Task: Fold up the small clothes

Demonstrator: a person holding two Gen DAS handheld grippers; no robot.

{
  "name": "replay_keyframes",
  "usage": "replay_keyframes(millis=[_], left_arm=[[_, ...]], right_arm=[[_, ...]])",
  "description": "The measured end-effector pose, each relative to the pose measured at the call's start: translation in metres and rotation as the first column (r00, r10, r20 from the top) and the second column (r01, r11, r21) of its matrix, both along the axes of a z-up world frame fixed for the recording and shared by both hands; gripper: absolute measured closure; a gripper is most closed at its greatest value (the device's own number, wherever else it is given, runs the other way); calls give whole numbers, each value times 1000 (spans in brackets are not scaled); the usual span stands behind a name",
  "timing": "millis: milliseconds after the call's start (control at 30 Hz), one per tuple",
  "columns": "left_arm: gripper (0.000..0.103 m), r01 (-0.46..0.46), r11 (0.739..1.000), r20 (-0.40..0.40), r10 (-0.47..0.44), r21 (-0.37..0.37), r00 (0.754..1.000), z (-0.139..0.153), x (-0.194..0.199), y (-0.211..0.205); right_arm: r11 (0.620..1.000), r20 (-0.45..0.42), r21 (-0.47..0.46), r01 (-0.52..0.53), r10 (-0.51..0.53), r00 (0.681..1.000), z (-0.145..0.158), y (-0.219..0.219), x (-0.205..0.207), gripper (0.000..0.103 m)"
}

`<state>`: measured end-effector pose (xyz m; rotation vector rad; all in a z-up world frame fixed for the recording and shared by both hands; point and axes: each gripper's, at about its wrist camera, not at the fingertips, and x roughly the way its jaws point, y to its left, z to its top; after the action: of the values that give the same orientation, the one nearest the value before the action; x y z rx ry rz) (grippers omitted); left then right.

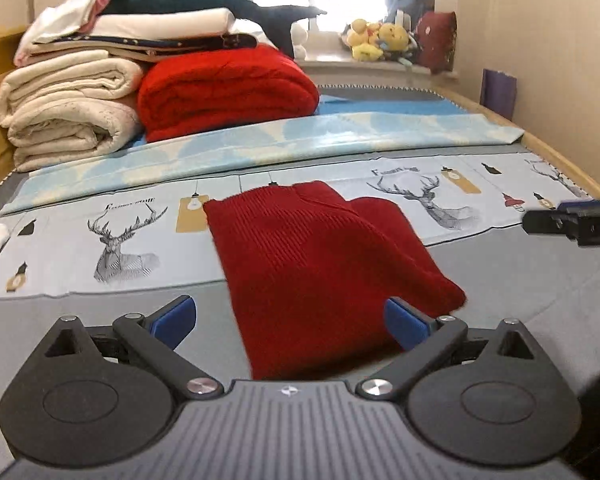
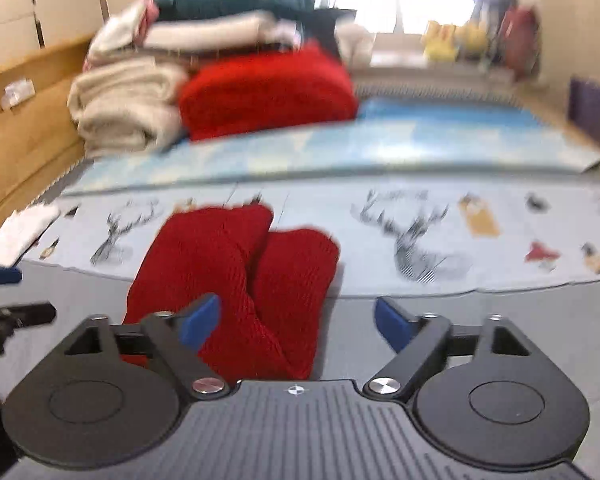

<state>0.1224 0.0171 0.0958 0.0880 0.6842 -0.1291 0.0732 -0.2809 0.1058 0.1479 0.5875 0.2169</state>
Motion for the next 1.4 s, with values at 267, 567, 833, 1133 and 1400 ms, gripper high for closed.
replay_keyframes(millis=[267,567,833,1133,1400], left_arm=[[0,-92,994,-15,93,62,996,-28,-14,-19],[0,-174,984,-156,170,-18,973,-46,6,3],[0,-175,984,-175,172,-5,970,-52,8,3],[0,-177,984,-177,173,-9,969,-53,11,3],[0,-170,985,-175,166,-9,970,-54,11,0]], right_arm=[[999,-100,34,34,-31,995,-34,16,-22,13],[1000,-127,-23,9,-12,992,-44,27,-9,13],[997,-110,-67,-49,41,993,-44,41,-17,12],[997,-120,-53,-52,45,992,-46,43,-14,12],[996,-121,-60,-60,53,991,-48,46,-13,12]])
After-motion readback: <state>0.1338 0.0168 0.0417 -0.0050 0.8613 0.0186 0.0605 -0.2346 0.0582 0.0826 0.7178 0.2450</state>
